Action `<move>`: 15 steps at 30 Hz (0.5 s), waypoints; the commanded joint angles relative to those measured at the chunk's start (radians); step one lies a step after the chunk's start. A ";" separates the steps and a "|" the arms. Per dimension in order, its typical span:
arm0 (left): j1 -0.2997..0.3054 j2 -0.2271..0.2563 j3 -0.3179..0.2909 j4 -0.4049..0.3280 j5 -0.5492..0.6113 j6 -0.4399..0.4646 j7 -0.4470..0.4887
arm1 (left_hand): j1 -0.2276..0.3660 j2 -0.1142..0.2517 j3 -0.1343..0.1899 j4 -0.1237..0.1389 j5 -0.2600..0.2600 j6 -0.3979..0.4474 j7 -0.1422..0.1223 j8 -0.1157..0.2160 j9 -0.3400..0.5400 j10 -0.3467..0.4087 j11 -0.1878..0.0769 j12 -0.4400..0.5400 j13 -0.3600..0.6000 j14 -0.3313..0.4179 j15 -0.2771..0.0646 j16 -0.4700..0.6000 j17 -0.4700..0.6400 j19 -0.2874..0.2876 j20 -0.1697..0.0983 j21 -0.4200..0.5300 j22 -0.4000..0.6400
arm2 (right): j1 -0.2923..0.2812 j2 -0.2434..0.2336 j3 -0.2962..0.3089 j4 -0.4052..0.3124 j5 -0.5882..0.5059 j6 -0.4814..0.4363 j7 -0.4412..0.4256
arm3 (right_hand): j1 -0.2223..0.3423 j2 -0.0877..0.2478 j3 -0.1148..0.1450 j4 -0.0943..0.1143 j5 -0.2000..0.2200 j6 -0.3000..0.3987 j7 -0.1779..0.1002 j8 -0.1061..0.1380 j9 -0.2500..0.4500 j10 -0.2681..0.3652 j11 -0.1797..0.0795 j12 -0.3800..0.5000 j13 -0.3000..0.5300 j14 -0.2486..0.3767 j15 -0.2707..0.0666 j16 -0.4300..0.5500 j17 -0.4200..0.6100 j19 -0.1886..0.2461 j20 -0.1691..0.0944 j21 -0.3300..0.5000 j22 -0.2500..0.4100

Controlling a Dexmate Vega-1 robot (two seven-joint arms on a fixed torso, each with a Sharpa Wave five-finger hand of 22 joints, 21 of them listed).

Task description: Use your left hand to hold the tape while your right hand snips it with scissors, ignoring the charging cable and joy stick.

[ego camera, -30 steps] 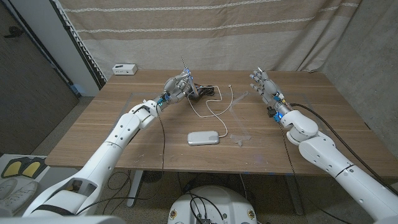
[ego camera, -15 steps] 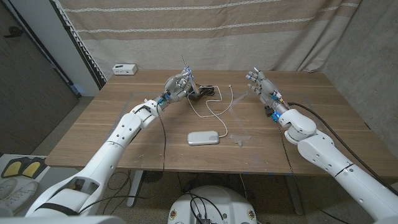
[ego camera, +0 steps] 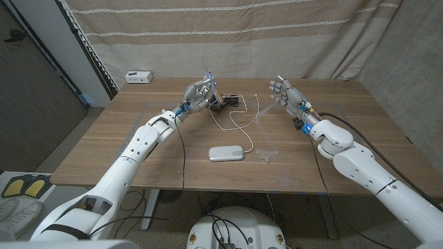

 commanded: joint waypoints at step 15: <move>-0.020 -0.032 0.006 0.076 0.001 -0.001 -0.101 | 0.087 0.091 0.014 0.007 0.003 0.001 0.006 -0.005 -0.001 0.001 -0.003 0.002 0.000 0.044 -0.031 0.002 0.013 -0.006 -0.136 0.012 0.004 | 0.051 -0.030 -0.038 -0.021 0.019 -0.076 0.055 | 0.078 0.026 0.030 -0.033 -0.007 0.106 0.027 0.023 0.006 -0.025 0.045 -0.032 -0.007 0.005 0.035 -0.005 -0.001 0.022 0.056 -0.002 0.000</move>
